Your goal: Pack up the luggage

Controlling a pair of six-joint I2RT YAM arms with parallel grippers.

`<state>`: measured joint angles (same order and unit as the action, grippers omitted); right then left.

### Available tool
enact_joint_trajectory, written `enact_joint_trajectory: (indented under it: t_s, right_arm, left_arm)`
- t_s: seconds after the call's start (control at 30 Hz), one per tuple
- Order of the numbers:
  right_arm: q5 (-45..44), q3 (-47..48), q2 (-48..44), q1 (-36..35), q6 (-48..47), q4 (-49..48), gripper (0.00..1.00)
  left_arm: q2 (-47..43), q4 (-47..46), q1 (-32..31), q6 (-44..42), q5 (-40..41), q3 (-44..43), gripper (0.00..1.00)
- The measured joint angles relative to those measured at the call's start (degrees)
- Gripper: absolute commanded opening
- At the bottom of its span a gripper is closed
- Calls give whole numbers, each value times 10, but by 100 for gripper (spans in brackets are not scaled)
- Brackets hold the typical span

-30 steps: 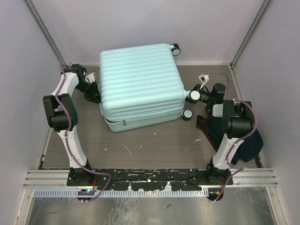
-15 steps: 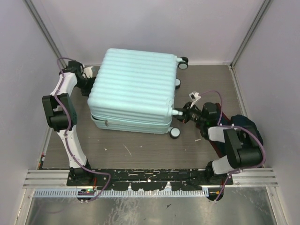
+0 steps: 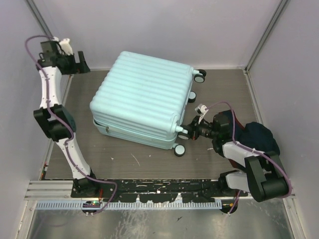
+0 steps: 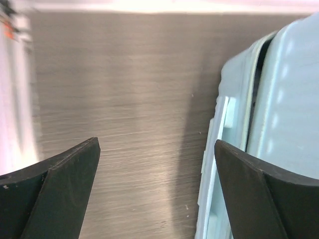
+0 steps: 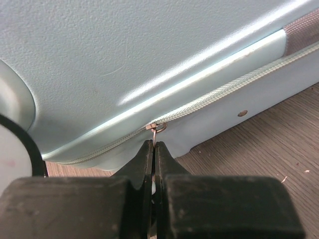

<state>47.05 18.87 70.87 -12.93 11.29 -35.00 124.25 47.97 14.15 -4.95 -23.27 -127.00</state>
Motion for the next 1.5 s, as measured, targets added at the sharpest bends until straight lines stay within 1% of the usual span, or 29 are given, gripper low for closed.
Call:
enact_joint_trajectory:
  t_s: [0.13,0.23,0.33,0.37,0.4,0.43,0.47,0.57,0.63,0.73,0.83,0.93,1.07,1.2,1.4,1.5]
  right_arm:
    - [-6,5,5,-10,-8,4,1]
    - [-12,8,12,-17,-9,1,1]
    - [-22,8,12,-24,-8,-2,1]
    - [-25,8,13,-27,-8,-3,1]
    - [-30,8,14,-33,-7,-5,1]
    - [-35,8,16,-39,-6,-7,1]
    - [-39,8,16,-45,-6,-9,1]
    - [-54,9,17,-72,-3,-13,1]
    - [-62,9,19,-90,1,-18,1]
    - [-71,10,23,-106,10,-22,1]
    - [-75,12,26,-110,15,-23,1]
    - [-76,12,26,-110,13,-23,1]
    - [-78,12,26,-110,10,-23,1]
    - [-80,12,26,-111,11,-23,1]
    - [-82,12,26,-111,11,-23,1]
    - [-82,12,26,-111,11,-23,1]
  left_arm:
    - [-96,-19,21,-24,-29,2,98]
    - [-179,0,-7,-83,-89,25,98]
    - [-258,52,-96,-178,-150,61,98]
    - [-280,76,-137,-213,-167,74,98]
    - [-303,106,-192,-259,-182,92,98]
    - [-318,128,-234,-294,-189,107,99]
    - [-333,158,-289,-335,-192,126,98]
    - [-355,222,-418,-433,-176,174,98]
    - [-360,245,-487,-480,-152,199,98]
    - [-359,259,-567,-523,-110,215,100]
    - [-345,269,-637,-552,-74,210,96]
    - [-308,273,-675,-565,-51,186,94]
    - [-257,263,-702,-571,-30,174,91]
    - [-227,245,-719,-570,-18,174,79]
    - [-209,212,-728,-556,-10,174,66]
    - [-201,208,-729,-553,-8,174,57]
